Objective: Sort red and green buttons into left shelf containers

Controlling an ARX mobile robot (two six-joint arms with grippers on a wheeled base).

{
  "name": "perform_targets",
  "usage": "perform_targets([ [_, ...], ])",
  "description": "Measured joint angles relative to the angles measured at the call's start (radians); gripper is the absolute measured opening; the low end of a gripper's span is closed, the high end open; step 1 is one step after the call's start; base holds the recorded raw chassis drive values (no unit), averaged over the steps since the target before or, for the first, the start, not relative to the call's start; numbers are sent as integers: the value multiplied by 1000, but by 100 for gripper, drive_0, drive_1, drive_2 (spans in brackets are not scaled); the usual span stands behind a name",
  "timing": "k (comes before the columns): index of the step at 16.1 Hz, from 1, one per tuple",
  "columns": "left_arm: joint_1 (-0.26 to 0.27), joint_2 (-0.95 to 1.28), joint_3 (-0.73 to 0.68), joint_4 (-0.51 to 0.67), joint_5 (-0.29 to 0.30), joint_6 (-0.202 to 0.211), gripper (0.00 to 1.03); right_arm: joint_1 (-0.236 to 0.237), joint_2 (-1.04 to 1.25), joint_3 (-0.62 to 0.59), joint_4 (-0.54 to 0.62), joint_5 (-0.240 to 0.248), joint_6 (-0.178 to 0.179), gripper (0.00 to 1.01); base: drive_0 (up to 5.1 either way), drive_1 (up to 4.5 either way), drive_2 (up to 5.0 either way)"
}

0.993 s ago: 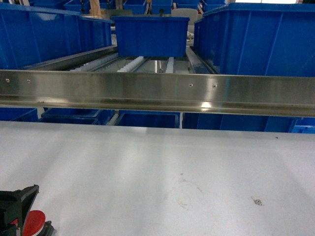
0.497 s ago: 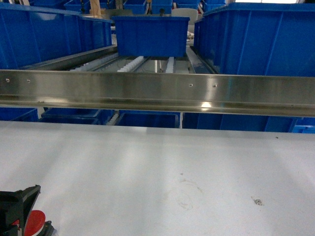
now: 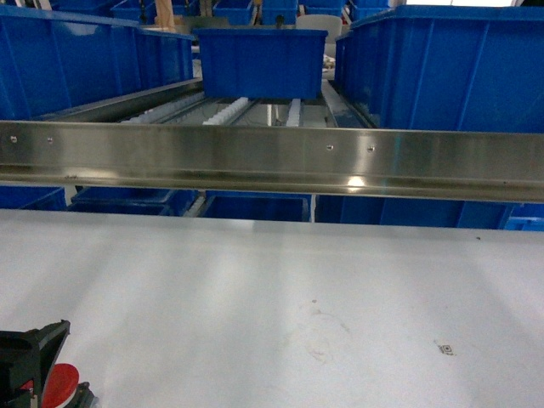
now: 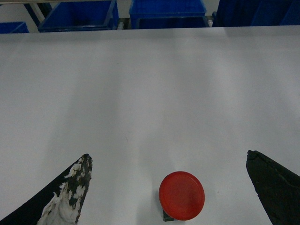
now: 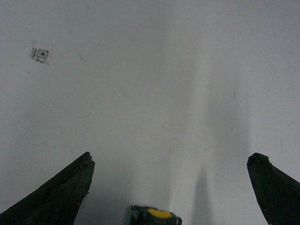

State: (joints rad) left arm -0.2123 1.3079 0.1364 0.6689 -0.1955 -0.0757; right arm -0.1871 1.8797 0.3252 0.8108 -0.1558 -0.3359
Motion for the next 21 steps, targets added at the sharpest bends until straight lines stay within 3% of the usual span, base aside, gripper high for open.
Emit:
perform_targets([
  [3,0,0,0,0,0,0,98,-23,0,-31,0,0,-6,98,0,0,0],
  [6,0,0,0,0,0,0,98,-19,92,-45,98,-25,1,97,0,0,0],
  [13,0,0,0,0,0,0,98,-34,208,-24,205,-16,6,29,0,0,0],
  [18,0,0,0,0,0,0,98,-56,100,-86,215,-27,39,27,0,0,0],
  [21,0,0,0,-1,0,0,98,-106,-208,-185,170,-102,108,27,0,0,0],
])
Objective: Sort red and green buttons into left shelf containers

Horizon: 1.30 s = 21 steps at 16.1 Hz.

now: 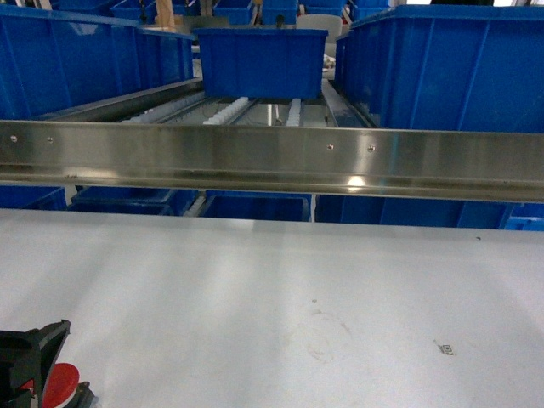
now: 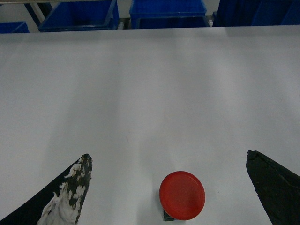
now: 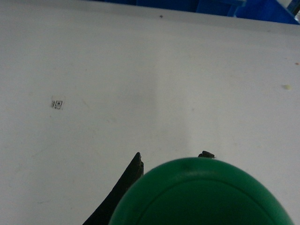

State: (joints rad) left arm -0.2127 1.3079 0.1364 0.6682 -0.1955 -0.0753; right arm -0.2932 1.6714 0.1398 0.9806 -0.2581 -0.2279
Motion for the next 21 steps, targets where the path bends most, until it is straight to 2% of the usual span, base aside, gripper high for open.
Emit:
perform_targets([
  [2,0,0,0,0,0,0,98,-41,-243,-57,-115,-39,60,27,0,0,0],
  [3,0,0,0,1,0,0,98,-45,-421,-89,-232,-72,102,27,0,0,0],
  [4,0,0,0,0,0,0,98,-23,-565,-113,-334,-79,121,27,0,0,0],
  [5,0,0,0,0,0,0,98,20,-746,-128,-483,-79,148,27,0,0,0],
  [6,0,0,0,0,0,0,98,73,-957,-129,-618,-60,163,27,0,0,0],
  [7,0,0,0,0,0,0,98,94,-1093,-129,-714,-55,175,27,0,0,0],
  [8,0,0,0,1,0,0,98,99,-1203,-129,-775,-38,189,27,0,0,0],
  [9,0,0,0,0,0,0,98,125,-1273,-130,-809,-13,191,27,0,0,0],
  [10,0,0,0,0,0,0,98,153,-1340,-132,-894,2,184,27,0,0,0],
  [11,0,0,0,0,0,0,98,158,-1407,-133,-934,2,182,27,0,0,0],
  [12,0,0,0,1,-1,0,98,156,-1434,-133,-909,6,182,27,0,0,0],
  [17,0,3,0,6,-1,-4,98,156,-1424,-133,-925,8,182,27,0,0,0],
  [21,-23,247,24,134,-15,-56,98,156,-1424,-133,-925,8,182,27,0,0,0],
])
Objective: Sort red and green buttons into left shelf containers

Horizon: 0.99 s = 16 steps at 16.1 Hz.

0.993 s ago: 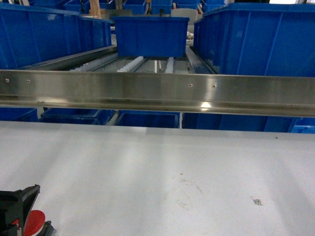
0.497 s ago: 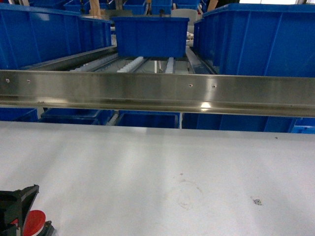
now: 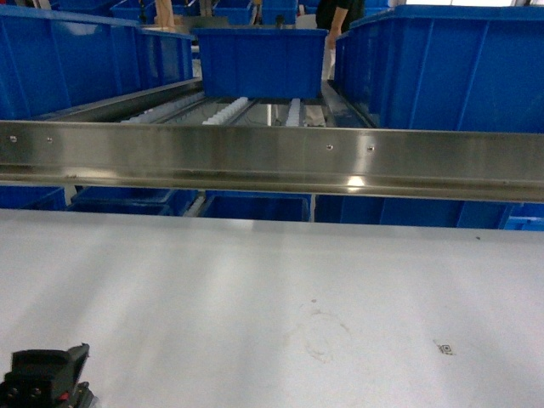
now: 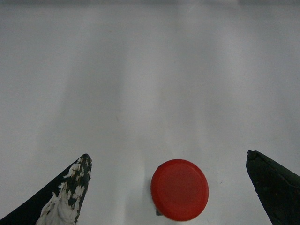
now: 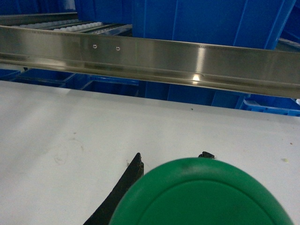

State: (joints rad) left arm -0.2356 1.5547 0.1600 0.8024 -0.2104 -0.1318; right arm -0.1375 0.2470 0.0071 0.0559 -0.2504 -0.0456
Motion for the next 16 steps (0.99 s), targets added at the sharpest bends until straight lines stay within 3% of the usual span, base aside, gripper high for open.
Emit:
perform_targets([
  [3,-26,166,68,59,-9,-21,98,0,0,0,0,0,0,27,0,0,0],
  [6,-45,254,109,13,-32,-51,98,0,0,0,0,0,0,27,0,0,0],
  [8,-41,276,119,3,-43,-81,98,0,0,0,0,0,0,27,0,0,0],
  [10,-22,333,121,68,-32,-97,98,0,0,0,0,0,0,27,0,0,0],
  [13,-17,430,132,175,-1,-88,98,0,0,0,0,0,0,27,0,0,0],
  [16,-23,505,150,282,-6,-63,98,0,0,0,0,0,0,27,0,0,0],
])
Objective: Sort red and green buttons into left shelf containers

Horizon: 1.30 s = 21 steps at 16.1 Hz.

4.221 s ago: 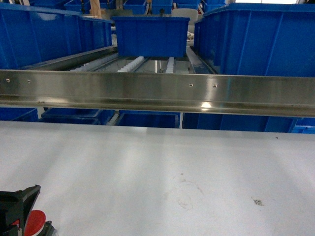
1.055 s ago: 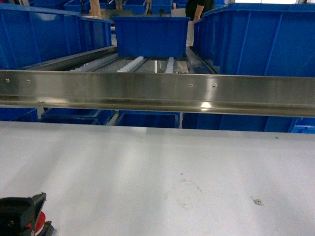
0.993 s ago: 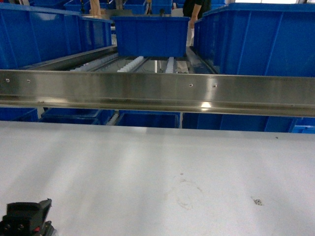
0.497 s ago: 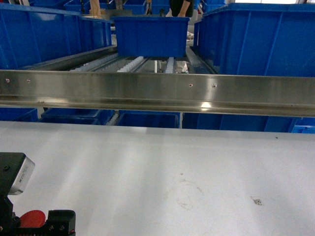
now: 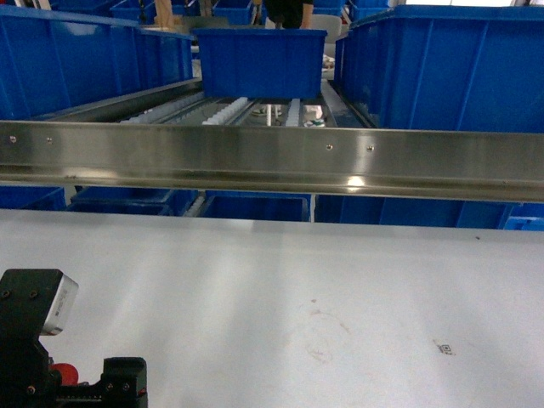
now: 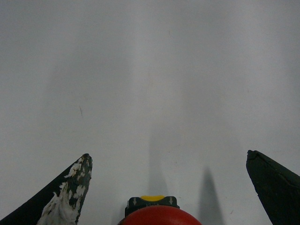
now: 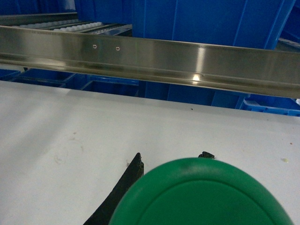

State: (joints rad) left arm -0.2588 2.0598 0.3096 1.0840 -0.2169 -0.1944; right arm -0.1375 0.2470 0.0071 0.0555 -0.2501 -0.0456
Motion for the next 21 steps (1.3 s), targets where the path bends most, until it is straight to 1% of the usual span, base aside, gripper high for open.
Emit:
perform_targets([
  [2,2,37,3,23,-21,12,98,0,0,0,0,0,0,27,0,0,0],
  [9,7,42,4,32,-23,12,98,0,0,0,0,0,0,27,0,0,0],
  [10,7,42,5,37,-23,13,95,0,0,0,0,0,0,27,0,0,0],
  [12,5,50,13,26,-27,14,75,0,0,0,0,0,0,27,0,0,0],
  [14,0,58,16,26,-29,14,51,0,0,0,0,0,0,27,0,0,0],
  [16,0,61,16,28,-26,13,32,0,0,0,0,0,0,27,0,0,0],
  [17,2,61,14,41,-26,11,29,0,0,0,0,0,0,27,0,0,0],
  [19,18,60,-5,56,-18,11,29,0,0,0,0,0,0,27,0,0,0],
  [20,29,33,-28,50,2,12,29,0,0,0,0,0,0,27,0,0,0],
  [21,34,-10,-54,65,5,21,29,0,0,0,0,0,0,27,0,0,0],
])
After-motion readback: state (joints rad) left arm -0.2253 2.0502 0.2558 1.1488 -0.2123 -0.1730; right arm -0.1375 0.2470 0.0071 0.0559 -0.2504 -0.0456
